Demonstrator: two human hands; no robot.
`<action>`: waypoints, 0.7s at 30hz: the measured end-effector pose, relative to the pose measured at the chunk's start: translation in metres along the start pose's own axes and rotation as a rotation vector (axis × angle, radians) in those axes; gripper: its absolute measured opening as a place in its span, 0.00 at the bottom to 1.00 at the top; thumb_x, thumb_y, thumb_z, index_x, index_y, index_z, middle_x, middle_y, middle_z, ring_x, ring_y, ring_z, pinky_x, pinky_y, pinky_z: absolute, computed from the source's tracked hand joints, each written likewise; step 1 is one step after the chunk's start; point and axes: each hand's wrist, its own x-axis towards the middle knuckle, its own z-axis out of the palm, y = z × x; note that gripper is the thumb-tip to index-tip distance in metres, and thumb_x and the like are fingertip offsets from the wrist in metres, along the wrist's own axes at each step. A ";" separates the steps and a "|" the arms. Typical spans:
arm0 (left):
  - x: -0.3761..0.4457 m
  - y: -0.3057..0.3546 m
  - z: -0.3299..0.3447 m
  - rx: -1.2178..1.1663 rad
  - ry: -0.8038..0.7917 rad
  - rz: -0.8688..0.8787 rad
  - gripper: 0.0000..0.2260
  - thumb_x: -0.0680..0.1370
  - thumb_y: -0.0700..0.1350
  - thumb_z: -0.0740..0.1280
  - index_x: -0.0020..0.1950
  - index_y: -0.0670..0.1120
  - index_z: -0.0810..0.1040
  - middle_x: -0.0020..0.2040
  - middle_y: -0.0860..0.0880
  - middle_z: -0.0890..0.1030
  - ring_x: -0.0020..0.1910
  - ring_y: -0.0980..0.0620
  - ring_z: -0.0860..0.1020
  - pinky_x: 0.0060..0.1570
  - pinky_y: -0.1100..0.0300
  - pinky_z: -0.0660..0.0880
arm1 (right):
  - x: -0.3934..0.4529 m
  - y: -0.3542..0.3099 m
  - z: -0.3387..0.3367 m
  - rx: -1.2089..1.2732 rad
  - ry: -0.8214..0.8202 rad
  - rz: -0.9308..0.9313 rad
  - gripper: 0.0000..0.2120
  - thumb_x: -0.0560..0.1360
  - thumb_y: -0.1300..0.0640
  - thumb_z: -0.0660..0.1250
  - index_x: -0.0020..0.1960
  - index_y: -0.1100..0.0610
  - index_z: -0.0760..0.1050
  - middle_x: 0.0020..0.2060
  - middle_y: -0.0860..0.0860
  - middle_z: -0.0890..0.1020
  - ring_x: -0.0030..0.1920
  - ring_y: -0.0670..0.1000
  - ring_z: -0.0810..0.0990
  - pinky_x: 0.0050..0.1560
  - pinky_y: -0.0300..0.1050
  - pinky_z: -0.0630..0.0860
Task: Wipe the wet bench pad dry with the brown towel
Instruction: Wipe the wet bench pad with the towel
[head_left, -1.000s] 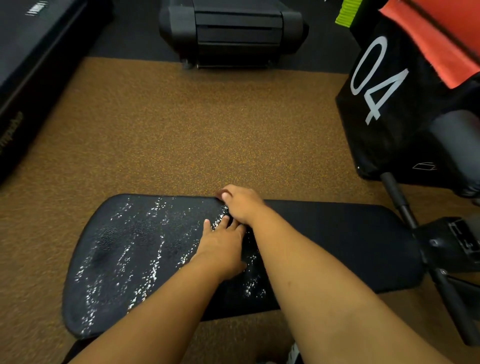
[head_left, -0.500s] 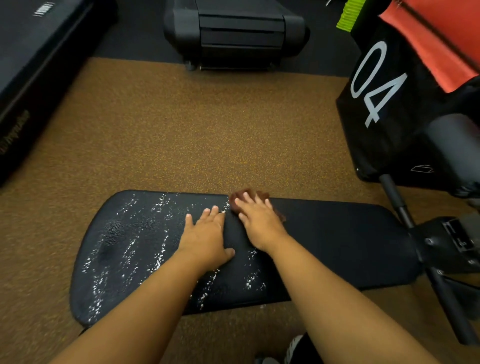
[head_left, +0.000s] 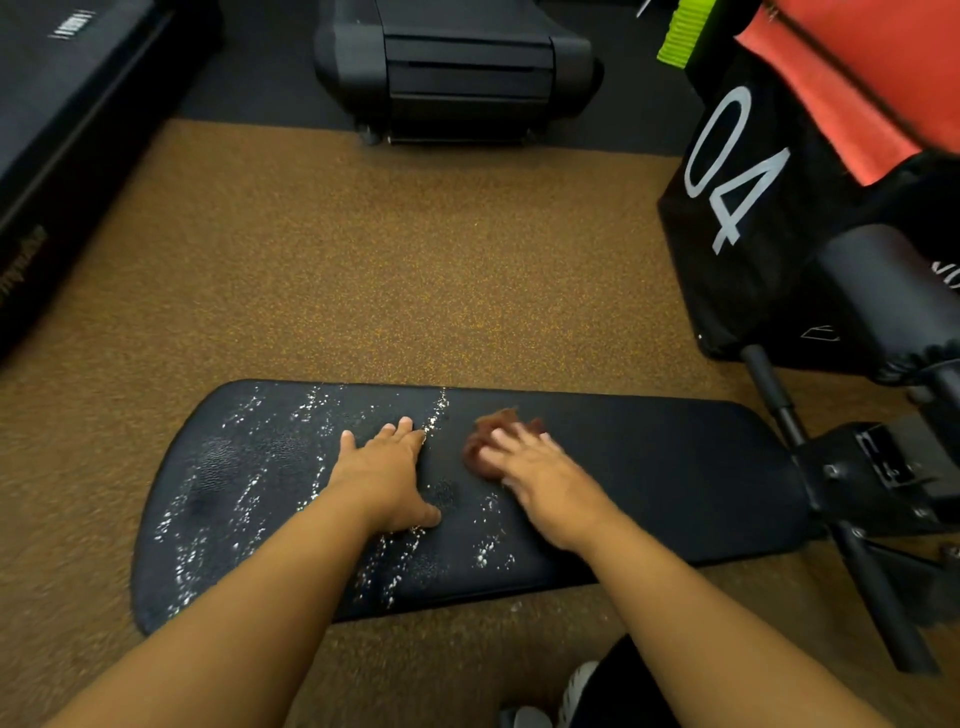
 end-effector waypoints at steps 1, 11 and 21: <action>0.000 -0.001 -0.001 -0.002 -0.014 0.007 0.49 0.67 0.64 0.71 0.78 0.50 0.48 0.80 0.51 0.46 0.78 0.51 0.48 0.74 0.39 0.44 | 0.002 0.009 0.000 -0.014 0.070 0.124 0.21 0.81 0.58 0.56 0.73 0.49 0.63 0.75 0.48 0.59 0.76 0.50 0.50 0.75 0.51 0.44; 0.002 0.002 -0.009 0.032 -0.074 0.006 0.45 0.70 0.58 0.70 0.79 0.49 0.48 0.80 0.50 0.46 0.78 0.49 0.49 0.75 0.40 0.45 | -0.030 0.006 0.010 0.019 0.034 -0.071 0.20 0.80 0.57 0.59 0.72 0.48 0.66 0.74 0.48 0.60 0.74 0.46 0.48 0.75 0.50 0.41; 0.005 0.000 -0.017 0.017 -0.093 -0.016 0.42 0.71 0.59 0.69 0.78 0.50 0.51 0.78 0.47 0.55 0.74 0.45 0.62 0.75 0.42 0.48 | -0.069 -0.018 0.024 0.041 -0.039 -0.217 0.23 0.78 0.60 0.60 0.73 0.50 0.64 0.74 0.47 0.59 0.74 0.48 0.47 0.73 0.54 0.39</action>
